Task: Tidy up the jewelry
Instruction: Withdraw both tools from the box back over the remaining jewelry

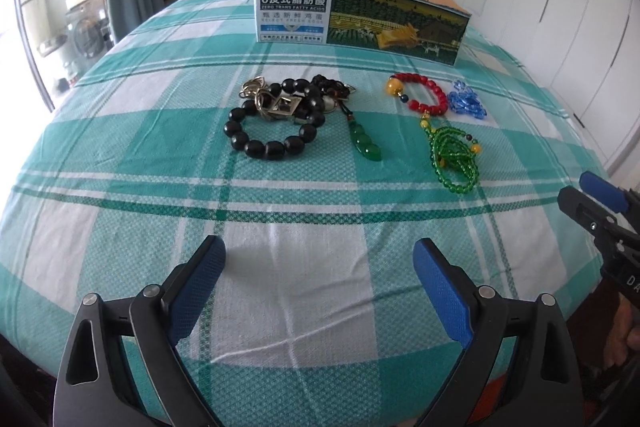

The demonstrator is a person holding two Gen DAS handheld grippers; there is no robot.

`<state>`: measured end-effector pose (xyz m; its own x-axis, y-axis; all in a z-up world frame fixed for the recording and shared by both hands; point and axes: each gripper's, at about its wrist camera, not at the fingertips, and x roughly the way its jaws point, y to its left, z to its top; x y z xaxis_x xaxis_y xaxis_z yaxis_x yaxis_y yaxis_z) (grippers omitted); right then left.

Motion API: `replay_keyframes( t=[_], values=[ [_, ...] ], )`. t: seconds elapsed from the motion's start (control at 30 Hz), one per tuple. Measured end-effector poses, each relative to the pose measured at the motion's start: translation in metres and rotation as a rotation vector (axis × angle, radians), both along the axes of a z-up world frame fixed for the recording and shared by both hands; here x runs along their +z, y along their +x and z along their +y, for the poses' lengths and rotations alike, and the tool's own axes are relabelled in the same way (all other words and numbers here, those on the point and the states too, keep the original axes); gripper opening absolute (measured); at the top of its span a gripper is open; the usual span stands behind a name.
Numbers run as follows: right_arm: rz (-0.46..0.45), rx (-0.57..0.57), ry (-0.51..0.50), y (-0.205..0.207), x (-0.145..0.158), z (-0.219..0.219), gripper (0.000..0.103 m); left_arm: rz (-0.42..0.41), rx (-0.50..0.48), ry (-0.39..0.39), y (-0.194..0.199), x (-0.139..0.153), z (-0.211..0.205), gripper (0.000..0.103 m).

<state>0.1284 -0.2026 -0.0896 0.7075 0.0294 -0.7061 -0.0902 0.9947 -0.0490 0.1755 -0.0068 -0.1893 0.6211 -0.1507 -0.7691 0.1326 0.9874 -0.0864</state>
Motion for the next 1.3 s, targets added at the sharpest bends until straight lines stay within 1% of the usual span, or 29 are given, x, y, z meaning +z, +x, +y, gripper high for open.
replay_keyframes(
  t=[0.07,0.17,0.23,0.4,0.67,1.0,1.3],
  values=[
    [0.010,-0.005,-0.005,0.000,-0.003,0.000,0.065,-0.007,-0.006,0.025,-0.002,-0.001,-0.003,0.095],
    [0.020,-0.003,-0.020,0.000,-0.008,0.002,0.065,-0.015,-0.007,0.043,-0.003,-0.003,-0.005,0.096],
    [0.028,-0.005,-0.024,0.000,-0.011,0.002,0.065,-0.010,-0.008,0.047,-0.003,-0.004,-0.005,0.099],
    [0.048,-0.036,-0.024,0.001,-0.016,-0.003,0.065,-0.005,0.005,0.071,-0.002,-0.006,-0.004,0.102],
    [0.050,-0.069,-0.010,-0.001,-0.016,-0.010,0.066,-0.010,0.007,0.076,-0.004,-0.006,-0.003,0.103],
    [0.046,-0.065,0.016,-0.001,-0.014,-0.013,0.066,0.001,0.003,0.082,-0.003,-0.006,-0.004,0.103],
    [0.050,-0.047,0.042,-0.001,-0.012,-0.012,0.066,0.016,-0.027,0.073,-0.001,-0.005,-0.001,0.102]
  ],
)
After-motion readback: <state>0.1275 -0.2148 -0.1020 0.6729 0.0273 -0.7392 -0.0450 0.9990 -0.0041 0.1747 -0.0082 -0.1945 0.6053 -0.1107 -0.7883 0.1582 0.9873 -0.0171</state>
